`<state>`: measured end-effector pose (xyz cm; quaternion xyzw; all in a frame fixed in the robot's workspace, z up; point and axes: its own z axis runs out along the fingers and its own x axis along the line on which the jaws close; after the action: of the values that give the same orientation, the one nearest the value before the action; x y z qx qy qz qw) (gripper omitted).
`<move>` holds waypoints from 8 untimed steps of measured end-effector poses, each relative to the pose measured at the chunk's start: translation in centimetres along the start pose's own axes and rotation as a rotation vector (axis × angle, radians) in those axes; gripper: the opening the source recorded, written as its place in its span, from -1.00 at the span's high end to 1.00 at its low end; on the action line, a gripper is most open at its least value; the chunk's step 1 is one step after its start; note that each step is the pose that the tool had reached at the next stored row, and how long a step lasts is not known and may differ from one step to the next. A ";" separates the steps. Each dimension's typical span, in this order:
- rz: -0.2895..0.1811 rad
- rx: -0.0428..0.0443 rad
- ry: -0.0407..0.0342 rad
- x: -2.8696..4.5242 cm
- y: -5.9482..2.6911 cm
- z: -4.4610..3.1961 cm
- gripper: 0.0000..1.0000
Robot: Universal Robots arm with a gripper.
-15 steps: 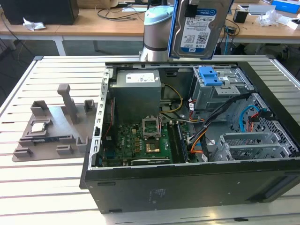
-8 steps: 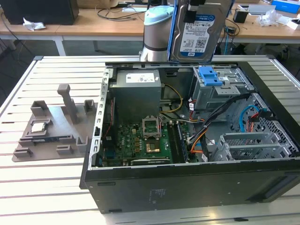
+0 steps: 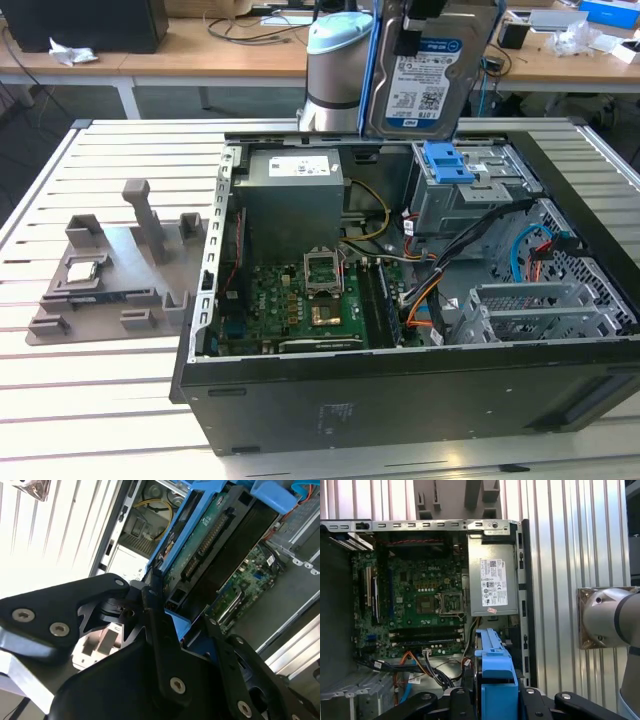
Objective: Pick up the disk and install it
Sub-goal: 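Pick up the disk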
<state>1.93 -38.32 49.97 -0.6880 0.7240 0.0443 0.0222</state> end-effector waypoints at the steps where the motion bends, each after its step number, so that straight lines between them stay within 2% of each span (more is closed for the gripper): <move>1: 0.000 0.0000 0.0001 0.07 0.00 0.03 0.27; 8: 0.000 0.0000 -0.0001 0.44 -0.03 0.22 0.27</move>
<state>1.94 -38.74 49.70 -0.6880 0.7240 0.0443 0.0222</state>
